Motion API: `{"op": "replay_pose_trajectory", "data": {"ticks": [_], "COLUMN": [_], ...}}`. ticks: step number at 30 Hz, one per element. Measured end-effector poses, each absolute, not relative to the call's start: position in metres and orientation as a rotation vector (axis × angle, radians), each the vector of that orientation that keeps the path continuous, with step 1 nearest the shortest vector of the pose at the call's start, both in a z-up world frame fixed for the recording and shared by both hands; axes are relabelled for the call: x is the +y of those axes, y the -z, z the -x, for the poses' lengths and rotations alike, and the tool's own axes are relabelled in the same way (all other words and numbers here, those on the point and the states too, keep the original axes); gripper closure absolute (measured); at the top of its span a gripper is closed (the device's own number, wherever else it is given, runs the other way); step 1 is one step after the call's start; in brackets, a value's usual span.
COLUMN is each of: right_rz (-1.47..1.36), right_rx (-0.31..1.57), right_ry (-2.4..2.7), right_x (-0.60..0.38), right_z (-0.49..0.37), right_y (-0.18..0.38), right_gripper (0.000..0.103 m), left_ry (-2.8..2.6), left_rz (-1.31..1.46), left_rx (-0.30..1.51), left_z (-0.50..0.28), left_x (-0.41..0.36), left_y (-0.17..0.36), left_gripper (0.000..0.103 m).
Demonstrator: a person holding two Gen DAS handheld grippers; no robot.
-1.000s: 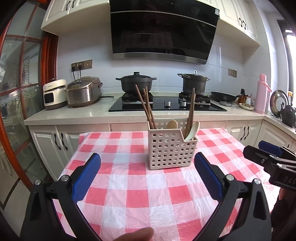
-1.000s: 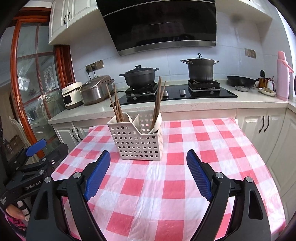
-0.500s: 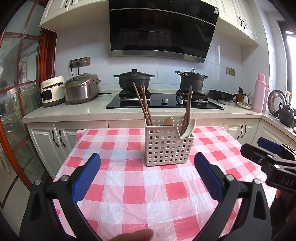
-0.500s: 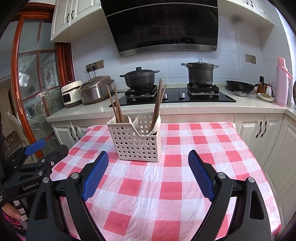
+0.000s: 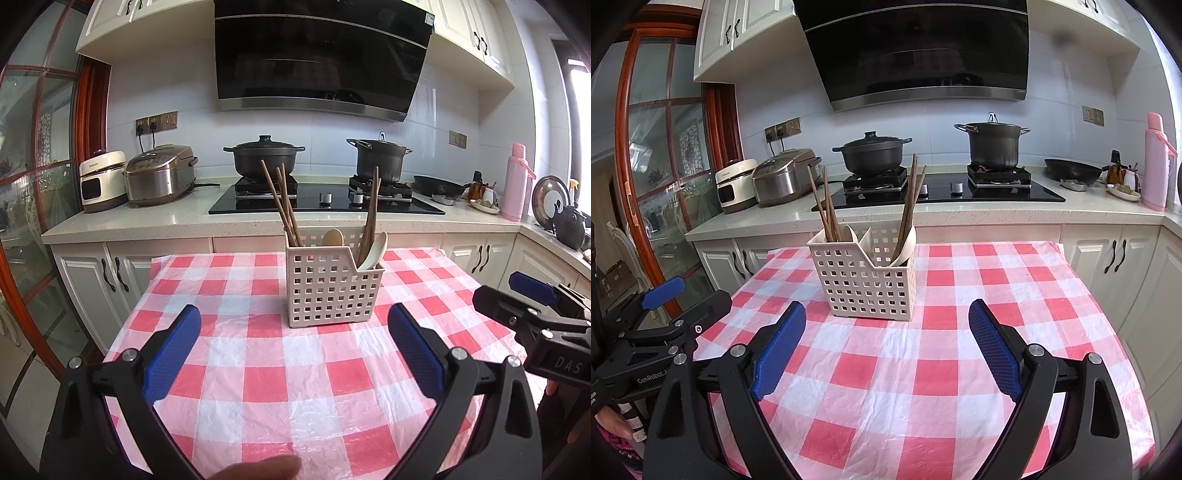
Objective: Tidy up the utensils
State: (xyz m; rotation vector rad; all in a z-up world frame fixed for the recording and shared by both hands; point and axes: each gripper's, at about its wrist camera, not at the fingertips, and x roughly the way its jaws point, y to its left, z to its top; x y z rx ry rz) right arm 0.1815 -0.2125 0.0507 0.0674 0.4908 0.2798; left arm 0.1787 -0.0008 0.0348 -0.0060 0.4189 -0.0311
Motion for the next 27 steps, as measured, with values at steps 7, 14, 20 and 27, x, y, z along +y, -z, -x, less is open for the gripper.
{"op": "replay_pose_trajectory", "data": {"ticks": [7, 14, 20, 27], "right_rz": [-0.071, -0.073, -0.07, -0.07], "right_rx": [0.49, 0.49, 0.488, 0.489], "right_ry": [-0.278, -0.279, -0.285, -0.284], "right_x": [-0.2125, -0.2126, -0.2125, -0.2122], "right_z": [-0.1808, -0.1807, -0.1798, -0.1794], "right_y": [-0.0495, -0.0492, -0.0496, -0.0497], "right_gripper": [0.019, 0.019, 0.019, 0.019], "left_ry": [0.031, 0.03, 0.027, 0.027], "left_rz": [0.005, 0.006, 0.004, 0.004], "left_rx": [0.418, 0.417, 0.415, 0.415], "left_z": [-0.1787, -0.1785, -0.1785, -0.1782], "left_x": [-0.001, -0.0012, -0.0014, -0.0015], "left_y": [-0.0347, -0.0347, -0.034, -0.0338], "left_gripper": [0.005, 0.005, 0.005, 0.005]}}
